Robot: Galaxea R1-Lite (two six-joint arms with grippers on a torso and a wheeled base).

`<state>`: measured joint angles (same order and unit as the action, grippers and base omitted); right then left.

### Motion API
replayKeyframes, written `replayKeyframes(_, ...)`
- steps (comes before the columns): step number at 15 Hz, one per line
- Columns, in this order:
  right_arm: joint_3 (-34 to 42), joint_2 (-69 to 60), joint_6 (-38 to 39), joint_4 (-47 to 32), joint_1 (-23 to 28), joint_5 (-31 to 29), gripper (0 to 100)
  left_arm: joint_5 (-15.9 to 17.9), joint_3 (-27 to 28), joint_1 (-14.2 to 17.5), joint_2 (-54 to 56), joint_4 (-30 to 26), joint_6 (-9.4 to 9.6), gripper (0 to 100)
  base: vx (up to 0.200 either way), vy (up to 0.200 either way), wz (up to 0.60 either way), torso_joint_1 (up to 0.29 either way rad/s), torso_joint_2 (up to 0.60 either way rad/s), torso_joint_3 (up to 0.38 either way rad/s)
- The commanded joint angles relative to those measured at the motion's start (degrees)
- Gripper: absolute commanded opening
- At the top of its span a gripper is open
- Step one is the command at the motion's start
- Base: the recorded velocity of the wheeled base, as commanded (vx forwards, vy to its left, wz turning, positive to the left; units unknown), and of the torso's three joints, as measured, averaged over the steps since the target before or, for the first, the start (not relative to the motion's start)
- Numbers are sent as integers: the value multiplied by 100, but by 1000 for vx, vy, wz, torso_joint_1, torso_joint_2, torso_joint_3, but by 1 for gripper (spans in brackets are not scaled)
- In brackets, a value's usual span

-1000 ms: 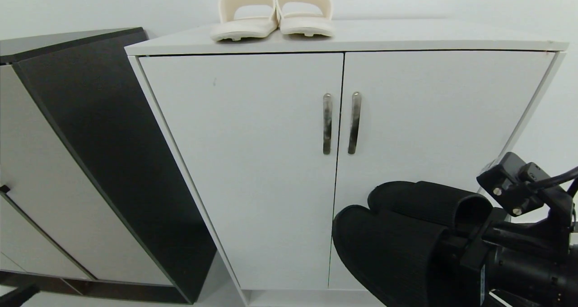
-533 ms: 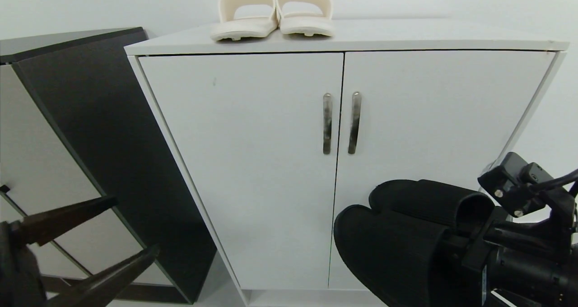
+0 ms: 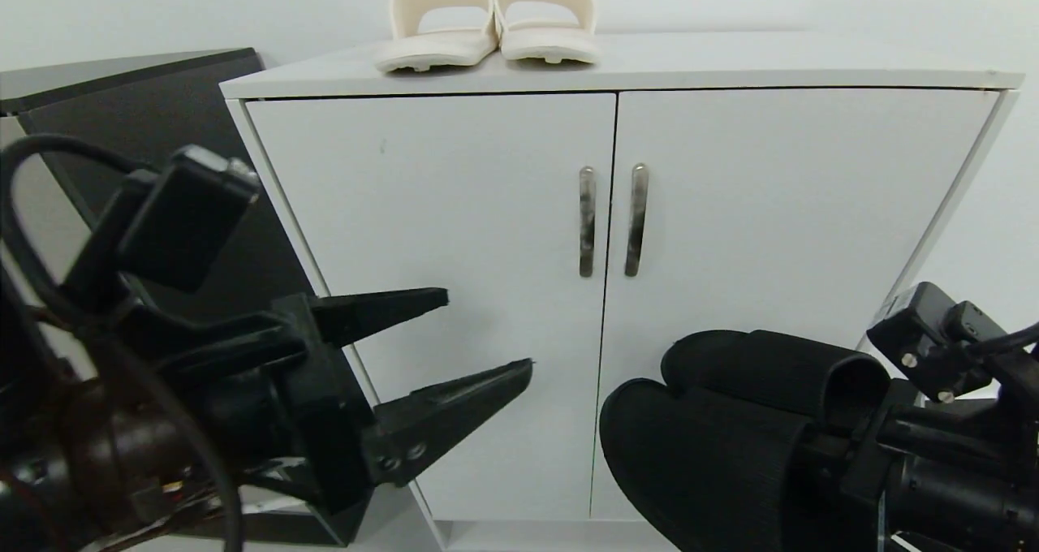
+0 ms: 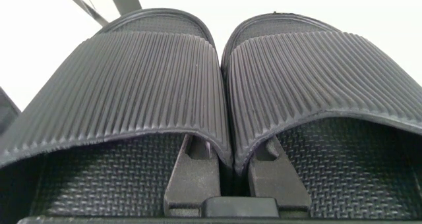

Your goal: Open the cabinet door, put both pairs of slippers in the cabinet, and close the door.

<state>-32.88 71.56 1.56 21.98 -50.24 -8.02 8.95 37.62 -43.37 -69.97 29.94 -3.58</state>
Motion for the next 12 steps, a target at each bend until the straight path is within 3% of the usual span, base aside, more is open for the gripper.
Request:
replayKeyframes(1, 1, -89, 2, -9, -4, 2, 0, 19, 518, -163, -702, 3, -11, 100, 0, 0, 0, 0, 0, 0)
replayKeyframes(4, 18, -10, 29, -27, 5, 248, 0, 459, 1054, -189, -1212, -32, -11, 100, 0, 0, 0, 0, 0, 0)
replayKeyframes(8, 106, -19, 11, -9, 5, 266, 0, 986, 2241, -180, -2003, -261, -2, 100, 0, 0, 0, 0, 0, 0)
replayKeyframes(10, 36, 7, 2, 8, 5, 292, 0, 1593, 2865, -119, -2064, -999, -143, 100, 0, 0, 0, 0, 0, 0)
replayKeyframes(12, -43, 86, 2, 17, -4, 407, 0, 2102, 3181, 84, -2117, -1236, -371, 100, 0, 0, 0, 0, 0, 0)
